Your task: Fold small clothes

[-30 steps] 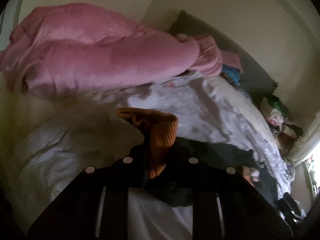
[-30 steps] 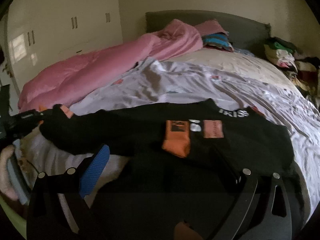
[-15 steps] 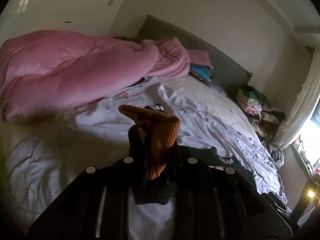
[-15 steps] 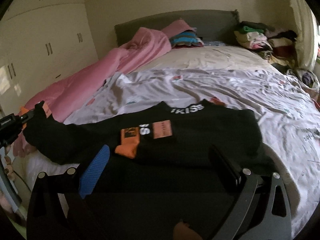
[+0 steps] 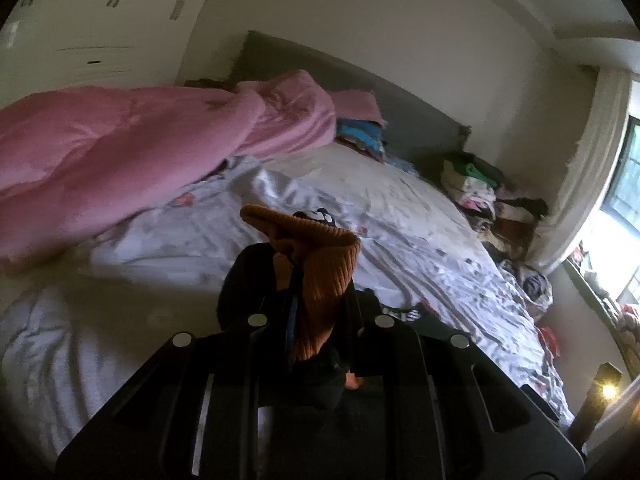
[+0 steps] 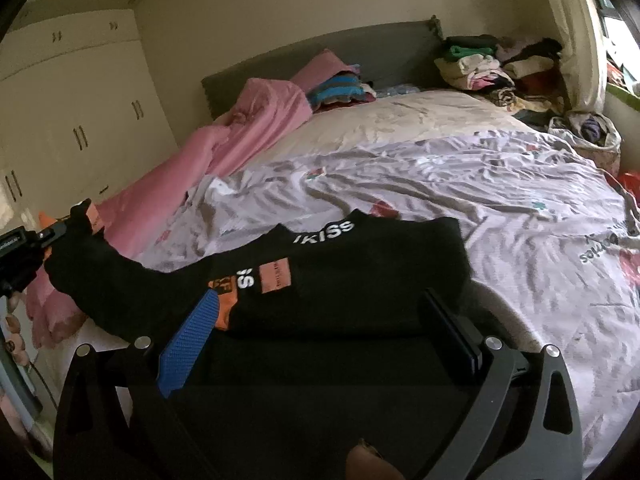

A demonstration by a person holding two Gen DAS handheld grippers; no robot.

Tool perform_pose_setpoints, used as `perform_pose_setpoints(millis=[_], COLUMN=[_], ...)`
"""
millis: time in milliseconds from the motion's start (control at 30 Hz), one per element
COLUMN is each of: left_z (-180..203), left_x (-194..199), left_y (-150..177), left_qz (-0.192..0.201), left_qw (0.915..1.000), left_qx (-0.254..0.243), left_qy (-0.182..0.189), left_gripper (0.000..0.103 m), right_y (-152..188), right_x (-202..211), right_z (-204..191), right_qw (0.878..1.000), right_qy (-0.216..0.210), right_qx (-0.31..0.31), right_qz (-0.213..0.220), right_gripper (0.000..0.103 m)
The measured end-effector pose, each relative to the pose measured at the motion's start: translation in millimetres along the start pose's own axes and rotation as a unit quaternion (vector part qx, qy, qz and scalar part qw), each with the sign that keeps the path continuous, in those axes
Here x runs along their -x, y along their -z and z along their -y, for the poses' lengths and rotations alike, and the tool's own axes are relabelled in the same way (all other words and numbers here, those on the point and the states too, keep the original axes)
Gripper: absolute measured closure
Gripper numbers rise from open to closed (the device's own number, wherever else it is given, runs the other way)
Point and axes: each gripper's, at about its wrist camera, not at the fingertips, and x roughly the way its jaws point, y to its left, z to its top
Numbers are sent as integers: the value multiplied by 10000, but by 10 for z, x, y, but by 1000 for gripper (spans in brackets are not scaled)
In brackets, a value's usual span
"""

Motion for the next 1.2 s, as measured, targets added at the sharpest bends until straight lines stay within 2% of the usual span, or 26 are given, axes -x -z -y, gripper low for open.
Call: perform_pose_setpoints(millis=[233, 600, 1033, 1100, 1167, 1200], left_z=[424, 741, 970, 1008, 1041, 1048], left_x=[-251, -752, -1233, -1265, -1291, -1304], left_y=[87, 425, 995, 1068, 1118, 1133], left_qz=[-204, -850, -1672, -1762, -1856, -1910], left_qw=[9990, 9938, 9785, 9758, 9722, 9700], left_qx=[-279, -417, -588, -618, -650, -632], left_qy=[297, 576, 1058, 1135, 1268, 1364], left_gripper=[93, 92, 91, 87, 72, 68], right_y=[-9, 18, 90, 105, 122, 131], right_x=[98, 142, 48, 30, 8, 2], right_z=[287, 705, 941, 976, 1018, 1030], right_qw=[9996, 9974, 9944, 9937, 9930, 9927], right_qy=[110, 330, 636, 691, 750, 777], right_qx=[-259, -627, -846, -878, -907, -920], right_qz=[83, 112, -17, -49, -89, -106], right_gripper=[5, 5, 5, 5, 5, 5])
